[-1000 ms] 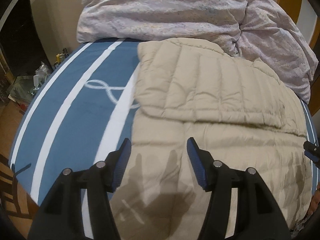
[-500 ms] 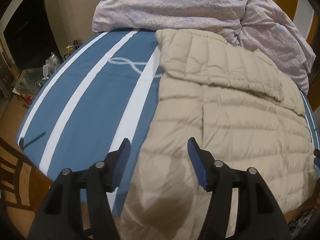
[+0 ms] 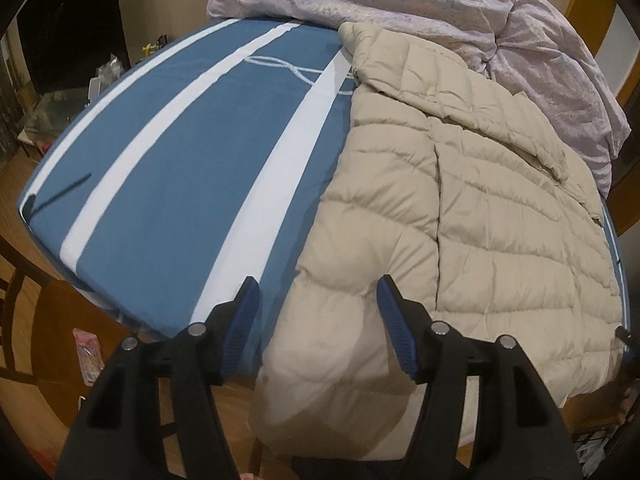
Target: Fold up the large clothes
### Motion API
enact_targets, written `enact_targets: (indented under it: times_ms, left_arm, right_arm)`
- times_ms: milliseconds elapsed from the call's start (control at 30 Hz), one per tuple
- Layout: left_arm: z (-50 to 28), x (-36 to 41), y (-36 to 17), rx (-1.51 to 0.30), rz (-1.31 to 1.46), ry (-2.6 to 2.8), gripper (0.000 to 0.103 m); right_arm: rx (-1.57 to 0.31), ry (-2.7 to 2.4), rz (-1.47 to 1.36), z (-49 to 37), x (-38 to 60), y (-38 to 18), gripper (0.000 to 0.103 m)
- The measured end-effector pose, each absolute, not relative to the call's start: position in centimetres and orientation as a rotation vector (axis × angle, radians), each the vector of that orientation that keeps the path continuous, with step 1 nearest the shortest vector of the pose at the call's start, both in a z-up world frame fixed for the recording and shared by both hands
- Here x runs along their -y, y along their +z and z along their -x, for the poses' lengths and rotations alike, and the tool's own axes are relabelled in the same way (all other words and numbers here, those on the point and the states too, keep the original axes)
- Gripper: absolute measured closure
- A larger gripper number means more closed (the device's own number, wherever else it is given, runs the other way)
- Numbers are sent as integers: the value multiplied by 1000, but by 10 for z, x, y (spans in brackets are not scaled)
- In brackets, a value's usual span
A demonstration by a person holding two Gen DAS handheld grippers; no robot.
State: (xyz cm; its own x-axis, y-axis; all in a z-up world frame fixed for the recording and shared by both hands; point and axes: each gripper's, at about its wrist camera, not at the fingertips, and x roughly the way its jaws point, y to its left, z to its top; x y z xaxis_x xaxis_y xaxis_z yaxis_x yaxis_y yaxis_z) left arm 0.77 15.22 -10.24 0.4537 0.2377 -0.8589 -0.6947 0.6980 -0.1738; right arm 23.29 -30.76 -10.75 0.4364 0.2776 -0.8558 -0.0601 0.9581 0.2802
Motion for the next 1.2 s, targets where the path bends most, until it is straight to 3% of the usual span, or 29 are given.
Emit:
enact_targets:
  times_ms: [133, 400, 700, 833, 900, 1200]
  left_arm:
    - [-2, -150, -102, -910, 580, 596, 42]
    - [6, -145, -102, -879, 650, 532, 58]
    - [12, -140, -104, -873, 699, 503, 72]
    - [13, -140, -101, -863, 714, 496, 91]
    - [13, -140, -96, -853, 712, 486, 95]
    - [1, -150, -54, -749, 687, 474, 98]
  right_arm:
    - [-1097, 258, -214, -226, 305, -108, 28]
    - [-1088, 335, -233, -216, 305, -110, 65]
    - [-1087, 380, -275, -212, 304, -109, 89]
    - [-1070, 397, -280, -214, 301, -102, 93]
    - [-1050, 404, -285, -216, 299, -95, 94]
    - [-944, 441, -327, -235, 289, -55, 95]
